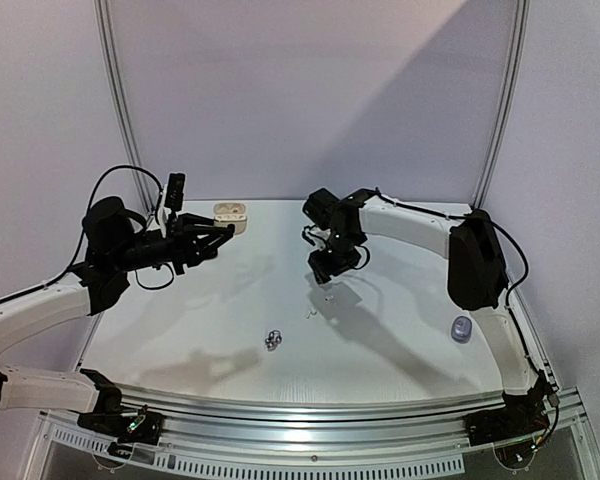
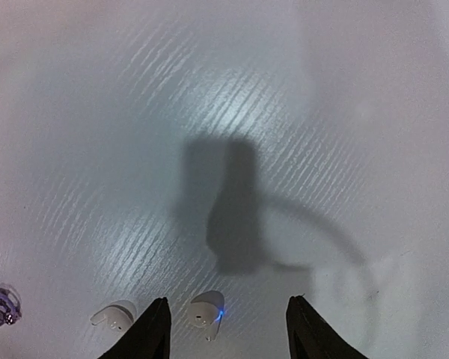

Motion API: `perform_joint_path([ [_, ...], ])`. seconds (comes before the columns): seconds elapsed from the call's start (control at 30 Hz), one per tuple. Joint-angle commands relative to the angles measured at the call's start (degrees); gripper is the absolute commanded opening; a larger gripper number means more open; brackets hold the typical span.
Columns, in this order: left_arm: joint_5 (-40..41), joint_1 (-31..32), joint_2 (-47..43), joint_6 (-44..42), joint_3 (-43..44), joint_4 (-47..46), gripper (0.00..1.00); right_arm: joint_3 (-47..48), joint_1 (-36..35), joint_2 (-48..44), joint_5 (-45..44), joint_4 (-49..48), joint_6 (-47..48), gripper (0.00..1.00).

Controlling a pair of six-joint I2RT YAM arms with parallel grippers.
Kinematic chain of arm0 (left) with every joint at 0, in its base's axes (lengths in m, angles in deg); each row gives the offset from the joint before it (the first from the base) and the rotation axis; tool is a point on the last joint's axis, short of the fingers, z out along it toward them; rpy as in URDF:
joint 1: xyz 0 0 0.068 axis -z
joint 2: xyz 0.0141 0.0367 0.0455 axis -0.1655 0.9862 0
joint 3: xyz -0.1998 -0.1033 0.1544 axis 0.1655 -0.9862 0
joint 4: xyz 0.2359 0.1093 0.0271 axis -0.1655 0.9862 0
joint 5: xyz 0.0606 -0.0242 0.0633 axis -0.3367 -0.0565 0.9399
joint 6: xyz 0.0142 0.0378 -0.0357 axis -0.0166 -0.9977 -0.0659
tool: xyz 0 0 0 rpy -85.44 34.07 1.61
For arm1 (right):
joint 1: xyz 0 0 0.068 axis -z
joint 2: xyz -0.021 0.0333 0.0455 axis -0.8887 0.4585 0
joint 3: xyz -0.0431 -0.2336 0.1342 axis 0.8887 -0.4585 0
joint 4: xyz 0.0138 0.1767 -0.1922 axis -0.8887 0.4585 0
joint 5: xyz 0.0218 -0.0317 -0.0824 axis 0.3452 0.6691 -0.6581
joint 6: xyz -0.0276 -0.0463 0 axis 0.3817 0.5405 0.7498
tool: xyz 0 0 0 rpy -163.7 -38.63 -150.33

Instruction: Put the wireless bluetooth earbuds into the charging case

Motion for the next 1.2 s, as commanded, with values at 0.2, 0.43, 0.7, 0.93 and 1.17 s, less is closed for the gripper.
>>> perform_joint_path([
  [0.2,0.7,-0.9,0.2,0.1,-0.5,-1.1,0.0,-1.1,-0.1,4.3,6.0,1.9,1.6,0.52],
  [0.43,0.4,-1.0,0.8,-0.1,0.1,-0.7,0.0,-2.9,-0.1,4.7,6.8,1.0,1.4,0.41],
  [0.7,0.2,-1.0,0.8,-0.5,0.3,-0.2,0.0,-4.0,-0.8,4.7,2.8,4.3,2.5,0.35],
  [0.93,0.1,-1.0,0.8,-0.6,0.2,-0.1,0.0,-4.3,-1.8,4.7,0.6,5.5,4.5,0.32],
  [1.17,0.1,-1.0,0.6,-0.8,0.1,0.2,0.0,-5.4,-1.7,4.1,0.7,5.9,5.0,0.31],
])
